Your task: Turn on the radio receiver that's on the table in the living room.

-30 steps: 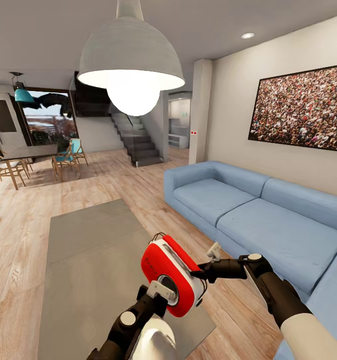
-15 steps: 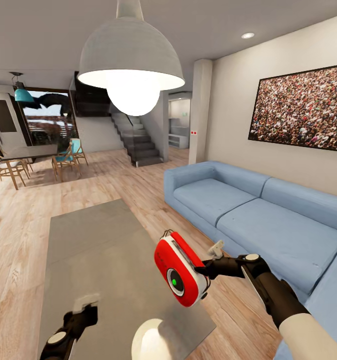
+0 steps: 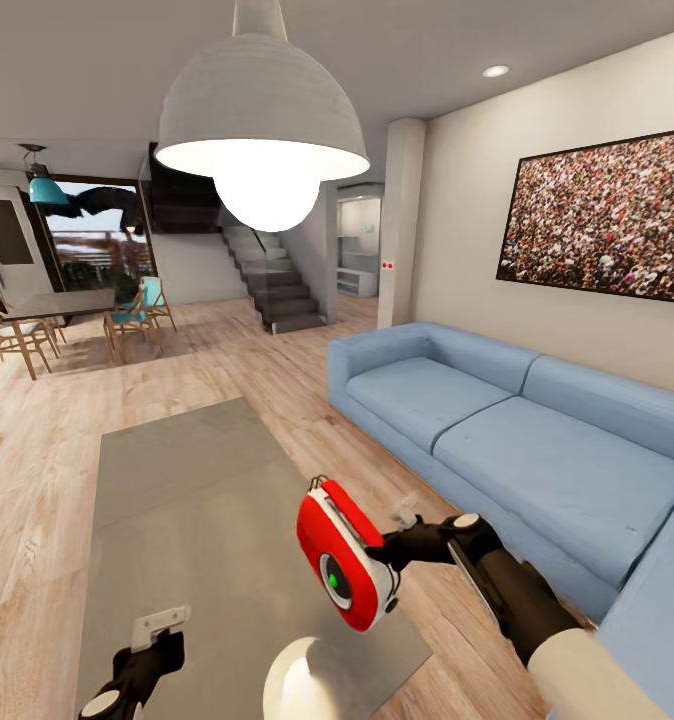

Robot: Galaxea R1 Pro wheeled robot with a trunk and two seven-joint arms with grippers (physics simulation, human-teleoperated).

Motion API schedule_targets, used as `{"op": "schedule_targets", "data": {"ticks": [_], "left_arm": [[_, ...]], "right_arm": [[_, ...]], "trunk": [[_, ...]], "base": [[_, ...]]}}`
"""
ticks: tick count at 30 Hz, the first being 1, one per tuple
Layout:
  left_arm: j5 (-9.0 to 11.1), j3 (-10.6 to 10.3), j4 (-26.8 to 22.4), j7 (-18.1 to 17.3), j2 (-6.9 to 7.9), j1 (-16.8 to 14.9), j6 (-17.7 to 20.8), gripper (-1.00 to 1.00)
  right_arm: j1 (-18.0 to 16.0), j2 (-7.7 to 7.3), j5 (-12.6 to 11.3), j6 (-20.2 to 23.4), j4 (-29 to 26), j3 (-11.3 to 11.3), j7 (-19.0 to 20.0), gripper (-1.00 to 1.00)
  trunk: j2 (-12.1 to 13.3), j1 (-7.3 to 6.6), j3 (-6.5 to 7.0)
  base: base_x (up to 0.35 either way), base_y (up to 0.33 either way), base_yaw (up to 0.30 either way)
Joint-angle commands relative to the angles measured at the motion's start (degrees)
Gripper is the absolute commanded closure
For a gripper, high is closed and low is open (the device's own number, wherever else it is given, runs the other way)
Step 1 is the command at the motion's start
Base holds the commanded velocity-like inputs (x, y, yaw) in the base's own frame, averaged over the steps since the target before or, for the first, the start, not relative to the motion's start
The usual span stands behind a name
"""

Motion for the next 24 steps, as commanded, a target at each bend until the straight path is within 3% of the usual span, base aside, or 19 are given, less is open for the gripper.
{"op": "schedule_targets", "data": {"ticks": [1,8,24], "left_arm": [[0.0,0.0,0.0,0.0,0.00,0.0,0.0,1.00],[-0.1,0.5,0.1,0.0,0.26,0.0,0.3,1.00],[0.0,0.6,0.5,0.1,0.87,0.1,0.4,1.00]], "right_arm": [[0.0,0.52,-0.6,0.2,0.2,0.3,-1.5,1.00],[0.1,1.72,-0.7,0.4,0.6,5.1,-5.3,1.00],[0.1,1.79,-0.7,0.4,0.6,5.6,-5.6,1.00]], "trunk": [[0.0,0.00,0.00],[0.0,0.00,0.00],[0.0,0.00,0.00]], "base": [[0.000,0.000,0.000],[-0.001,0.000,0.000],[-0.170,0.164,0.000]]}}
